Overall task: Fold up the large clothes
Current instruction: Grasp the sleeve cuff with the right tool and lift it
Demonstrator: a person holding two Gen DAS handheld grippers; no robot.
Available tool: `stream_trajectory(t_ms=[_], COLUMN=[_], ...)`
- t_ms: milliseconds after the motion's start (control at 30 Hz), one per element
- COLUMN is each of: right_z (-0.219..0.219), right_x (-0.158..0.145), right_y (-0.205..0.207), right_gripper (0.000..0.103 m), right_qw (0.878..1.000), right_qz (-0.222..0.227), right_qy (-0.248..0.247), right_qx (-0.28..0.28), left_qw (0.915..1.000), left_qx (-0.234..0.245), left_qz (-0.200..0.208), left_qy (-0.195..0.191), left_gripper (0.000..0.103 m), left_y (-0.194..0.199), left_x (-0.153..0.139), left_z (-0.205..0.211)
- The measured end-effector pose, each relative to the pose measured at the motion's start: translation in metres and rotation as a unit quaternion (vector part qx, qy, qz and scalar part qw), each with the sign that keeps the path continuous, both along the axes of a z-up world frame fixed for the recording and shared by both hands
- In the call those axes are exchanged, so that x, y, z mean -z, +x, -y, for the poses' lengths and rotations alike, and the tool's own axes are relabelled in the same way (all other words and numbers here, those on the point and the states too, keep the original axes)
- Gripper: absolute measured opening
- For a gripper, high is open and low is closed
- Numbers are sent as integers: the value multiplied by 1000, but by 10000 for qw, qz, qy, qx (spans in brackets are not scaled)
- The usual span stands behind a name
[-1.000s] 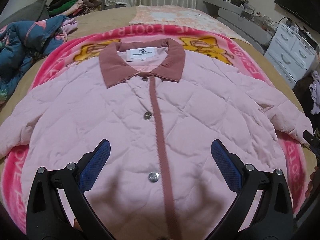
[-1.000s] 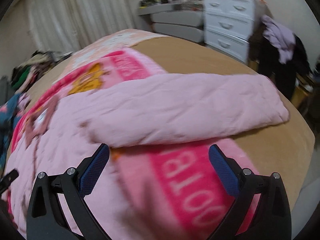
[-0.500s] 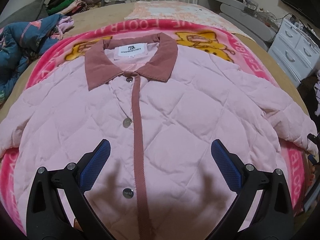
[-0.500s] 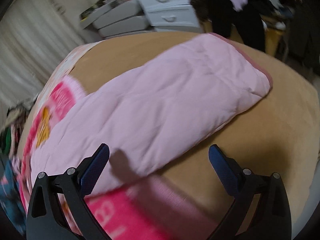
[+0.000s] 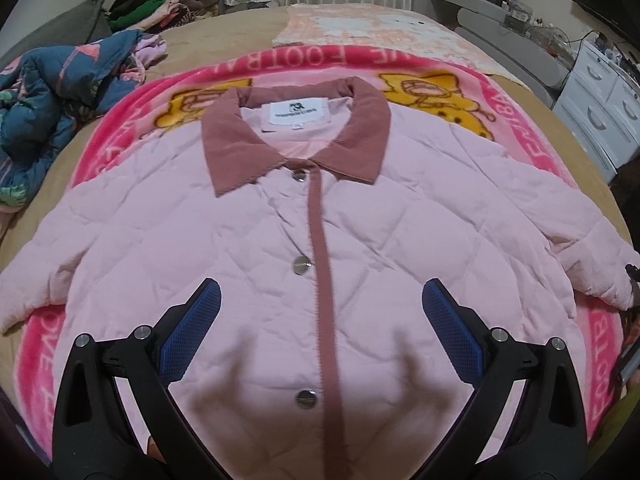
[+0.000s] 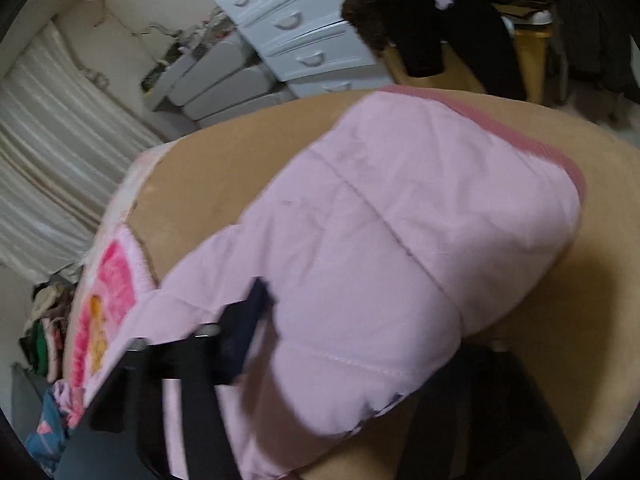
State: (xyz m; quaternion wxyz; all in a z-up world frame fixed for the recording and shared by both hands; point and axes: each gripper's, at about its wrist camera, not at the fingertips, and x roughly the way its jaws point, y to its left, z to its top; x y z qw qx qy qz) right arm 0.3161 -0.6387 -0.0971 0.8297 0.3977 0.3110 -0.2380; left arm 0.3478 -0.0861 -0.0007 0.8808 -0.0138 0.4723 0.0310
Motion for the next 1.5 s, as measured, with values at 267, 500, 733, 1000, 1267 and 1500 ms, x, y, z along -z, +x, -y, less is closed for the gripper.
stream_trajectory(t_ms=[267, 500, 733, 1000, 1267, 1500], right_z=[-43, -112, -173, -240, -307, -365], right_x=[-89, -172, -224, -260, -272, -264], right_y=[11, 22, 25, 28, 28, 25], right_gripper=[19, 17, 17, 17, 17, 17], right_qw=[9911, 9691, 9472, 9253, 9028, 8854], right_qz=[543, 1028, 1219, 1447, 1572, 1597], right_qy=[-968, -1636, -2147, -2402, -2643, -2631], right_qx=[-733, -1533, -2045, -2554, -3008, -3484], left_qw=[9999, 9993, 9978, 9957, 9927, 9898], left_qx=[27, 16, -43, -150, -288, -522], left_qz=[132, 311, 555, 724, 863, 837], left_qy=[-45, -183, -356, -566, -795, -1025], left_gripper=[95, 95, 95, 95, 94, 94], left_y=[0, -5, -15, -24, -33, -39], left_x=[-23, -48, -74, -92, -100, -92], left_z=[-21, -40, -66, -97, -132, -164])
